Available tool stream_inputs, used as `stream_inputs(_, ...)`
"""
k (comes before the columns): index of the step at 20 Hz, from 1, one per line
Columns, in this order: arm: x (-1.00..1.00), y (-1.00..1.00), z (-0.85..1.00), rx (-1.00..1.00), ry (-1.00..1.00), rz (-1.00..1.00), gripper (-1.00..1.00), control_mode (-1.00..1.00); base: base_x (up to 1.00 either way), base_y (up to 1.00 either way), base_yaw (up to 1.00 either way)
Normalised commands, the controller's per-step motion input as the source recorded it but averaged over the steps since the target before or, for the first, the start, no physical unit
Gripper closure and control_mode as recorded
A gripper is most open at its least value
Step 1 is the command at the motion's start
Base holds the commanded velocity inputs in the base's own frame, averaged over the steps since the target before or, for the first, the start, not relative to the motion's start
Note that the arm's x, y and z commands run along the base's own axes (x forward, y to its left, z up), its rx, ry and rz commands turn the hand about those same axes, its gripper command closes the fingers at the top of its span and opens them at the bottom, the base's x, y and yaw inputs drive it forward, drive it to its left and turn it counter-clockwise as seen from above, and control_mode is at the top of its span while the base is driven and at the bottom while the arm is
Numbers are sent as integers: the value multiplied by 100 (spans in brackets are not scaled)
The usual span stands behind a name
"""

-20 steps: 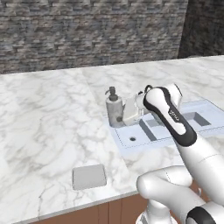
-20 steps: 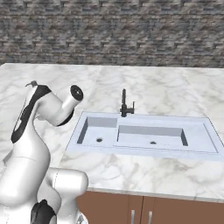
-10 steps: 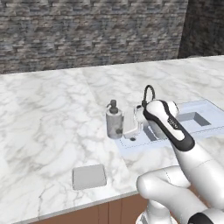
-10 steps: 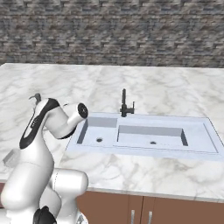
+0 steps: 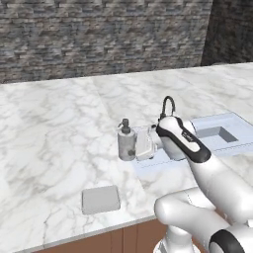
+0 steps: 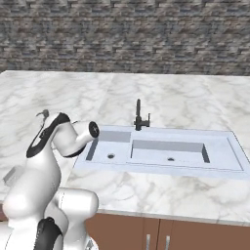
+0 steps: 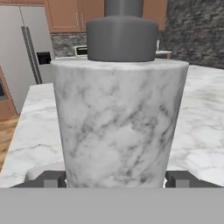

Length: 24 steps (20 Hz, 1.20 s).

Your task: Open the cabinet. Pick the soap dispenser and place it next to the sink. Then close the cabinet.

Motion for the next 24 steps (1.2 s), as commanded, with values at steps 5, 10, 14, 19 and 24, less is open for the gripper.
stream_inputs(5,36,0,-16,0,0,3,100,-100,0,0,0)
stream_inputs(10,23,0,-34,-1,0,1,100,-100,0,0,0)
stream_inputs(14,22,0,-31,-1,0,1,100,-100,0,0,0)
stream_inputs(19,11,0,-28,-2,0,0,100,-100,0,0,0)
stream_inputs(24,0,0,-35,-2,0,0,100,-100,0,0,0)
